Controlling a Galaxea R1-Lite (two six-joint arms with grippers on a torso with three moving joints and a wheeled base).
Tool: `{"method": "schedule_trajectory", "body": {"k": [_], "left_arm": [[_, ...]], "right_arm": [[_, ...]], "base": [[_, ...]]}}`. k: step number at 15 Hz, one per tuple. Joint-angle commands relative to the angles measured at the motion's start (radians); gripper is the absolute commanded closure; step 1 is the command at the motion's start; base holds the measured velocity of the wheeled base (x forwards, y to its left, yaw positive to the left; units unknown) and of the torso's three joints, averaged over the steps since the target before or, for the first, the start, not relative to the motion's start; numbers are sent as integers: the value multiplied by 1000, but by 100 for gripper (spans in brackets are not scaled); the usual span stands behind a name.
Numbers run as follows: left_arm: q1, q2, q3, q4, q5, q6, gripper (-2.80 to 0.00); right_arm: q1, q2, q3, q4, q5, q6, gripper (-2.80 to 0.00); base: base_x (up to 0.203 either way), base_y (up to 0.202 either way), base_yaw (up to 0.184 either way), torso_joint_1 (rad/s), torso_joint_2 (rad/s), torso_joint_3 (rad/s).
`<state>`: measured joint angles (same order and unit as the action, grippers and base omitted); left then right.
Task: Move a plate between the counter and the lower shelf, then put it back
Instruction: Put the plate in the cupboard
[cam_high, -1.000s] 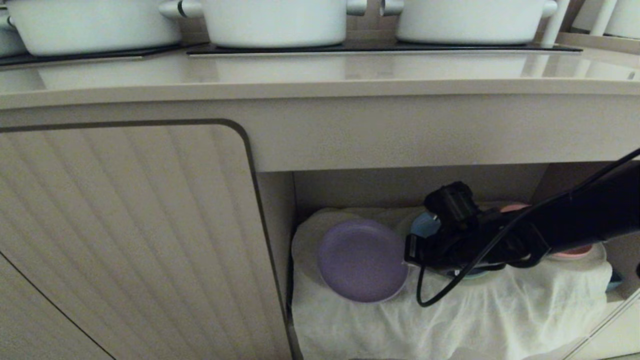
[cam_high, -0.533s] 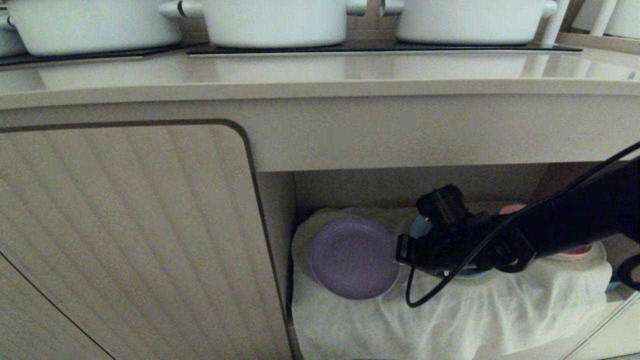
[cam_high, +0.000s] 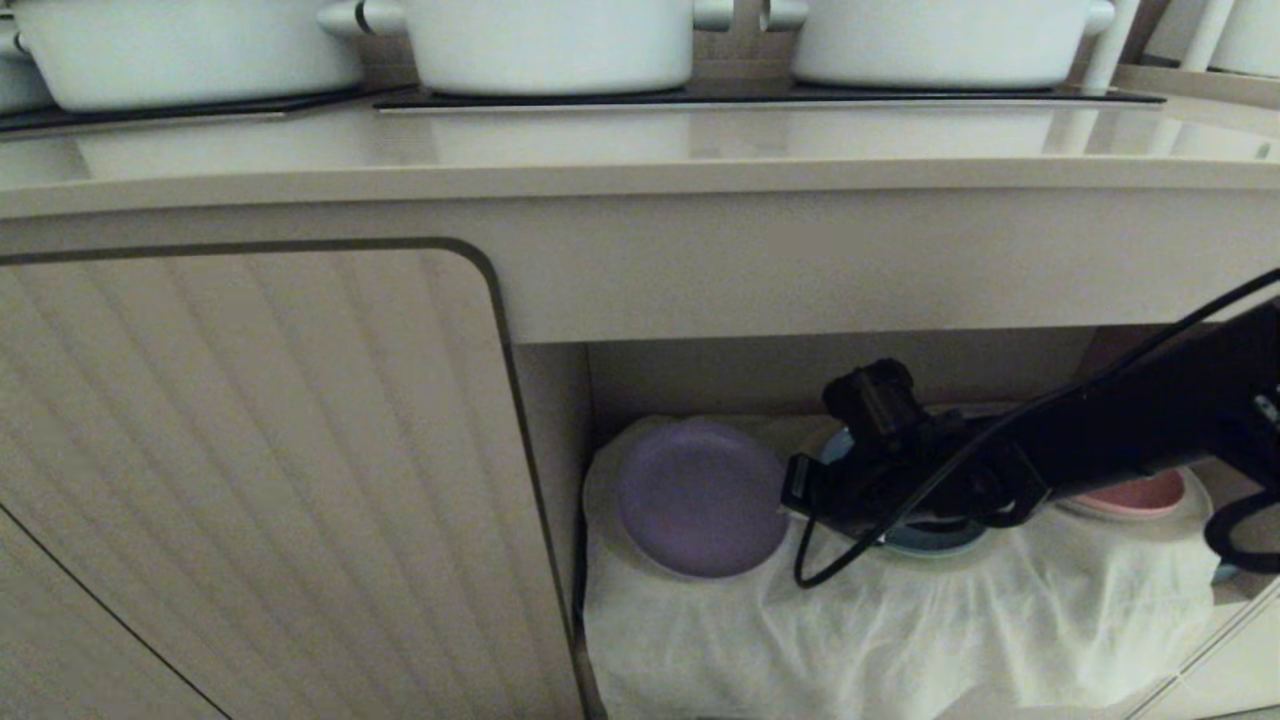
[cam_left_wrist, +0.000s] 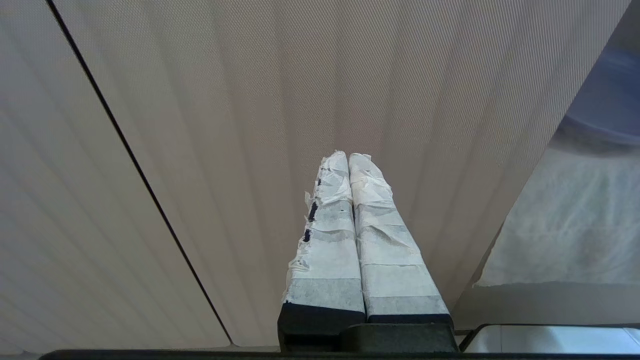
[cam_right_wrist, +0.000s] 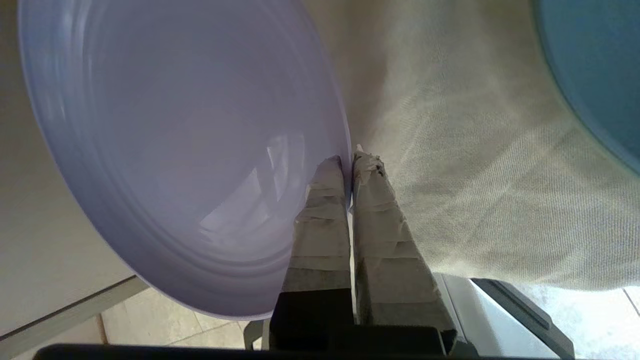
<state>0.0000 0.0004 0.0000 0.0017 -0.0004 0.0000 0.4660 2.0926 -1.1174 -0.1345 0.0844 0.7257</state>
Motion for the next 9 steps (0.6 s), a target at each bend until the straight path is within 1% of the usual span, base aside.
{"method": "schedule_trajectory", "body": {"k": [1, 4, 9], "left_arm": [[0, 0, 0, 0, 0, 0, 0], [0, 0, 0, 0, 0, 0, 0], [0, 0, 0, 0, 0, 0, 0]], "right_arm": [[0, 7, 1, 1, 1, 5, 0], [-1, 12, -2, 44, 3, 8, 0], [-6, 42, -41, 47, 3, 9, 0]], "base": [[0, 0, 0, 0, 0, 0], [0, 0, 0, 0, 0, 0], [0, 0, 0, 0, 0, 0]]}}
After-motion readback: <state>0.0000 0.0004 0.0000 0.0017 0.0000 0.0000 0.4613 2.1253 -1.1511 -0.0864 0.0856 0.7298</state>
